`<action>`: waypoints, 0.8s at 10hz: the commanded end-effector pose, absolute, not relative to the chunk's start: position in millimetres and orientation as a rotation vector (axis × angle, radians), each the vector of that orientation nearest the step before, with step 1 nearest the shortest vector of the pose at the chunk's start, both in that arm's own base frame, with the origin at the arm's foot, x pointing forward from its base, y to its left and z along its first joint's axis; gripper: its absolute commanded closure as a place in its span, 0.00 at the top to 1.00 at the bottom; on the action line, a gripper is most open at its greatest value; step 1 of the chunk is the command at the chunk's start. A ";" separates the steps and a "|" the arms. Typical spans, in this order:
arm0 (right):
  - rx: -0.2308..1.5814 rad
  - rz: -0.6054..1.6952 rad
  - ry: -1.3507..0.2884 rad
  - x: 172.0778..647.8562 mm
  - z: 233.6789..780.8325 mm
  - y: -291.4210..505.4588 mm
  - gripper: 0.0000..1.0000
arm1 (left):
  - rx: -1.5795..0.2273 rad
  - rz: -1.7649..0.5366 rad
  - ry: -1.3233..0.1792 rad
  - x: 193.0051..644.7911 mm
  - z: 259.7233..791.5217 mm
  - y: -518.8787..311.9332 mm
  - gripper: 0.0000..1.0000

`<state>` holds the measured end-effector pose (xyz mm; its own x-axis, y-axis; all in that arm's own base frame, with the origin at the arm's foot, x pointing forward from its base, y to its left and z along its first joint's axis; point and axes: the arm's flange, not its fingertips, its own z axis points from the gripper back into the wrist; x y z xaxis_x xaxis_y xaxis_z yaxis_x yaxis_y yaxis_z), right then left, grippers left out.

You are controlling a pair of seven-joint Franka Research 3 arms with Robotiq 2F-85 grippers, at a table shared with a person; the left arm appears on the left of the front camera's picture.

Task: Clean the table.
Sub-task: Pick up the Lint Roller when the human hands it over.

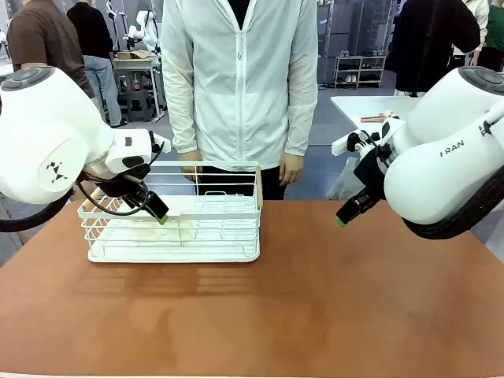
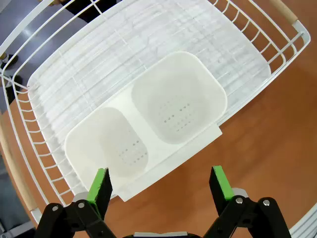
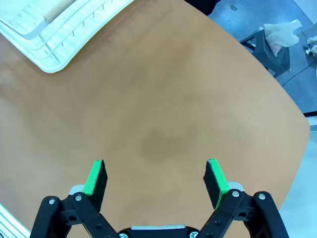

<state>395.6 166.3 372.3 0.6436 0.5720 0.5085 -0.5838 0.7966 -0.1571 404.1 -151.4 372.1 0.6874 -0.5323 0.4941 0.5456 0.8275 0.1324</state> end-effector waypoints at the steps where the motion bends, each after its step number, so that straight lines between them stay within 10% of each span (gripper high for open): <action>1: 0.022 0.658 -0.571 395.6 372.2 166.3 1.00 | -0.026 -0.604 -0.545 404.0 372.1 -151.6 1.00; 8: 0.022 0.658 -0.571 395.6 372.2 166.3 1.00 | -0.026 -0.604 -0.545 404.0 372.1 -151.6 1.00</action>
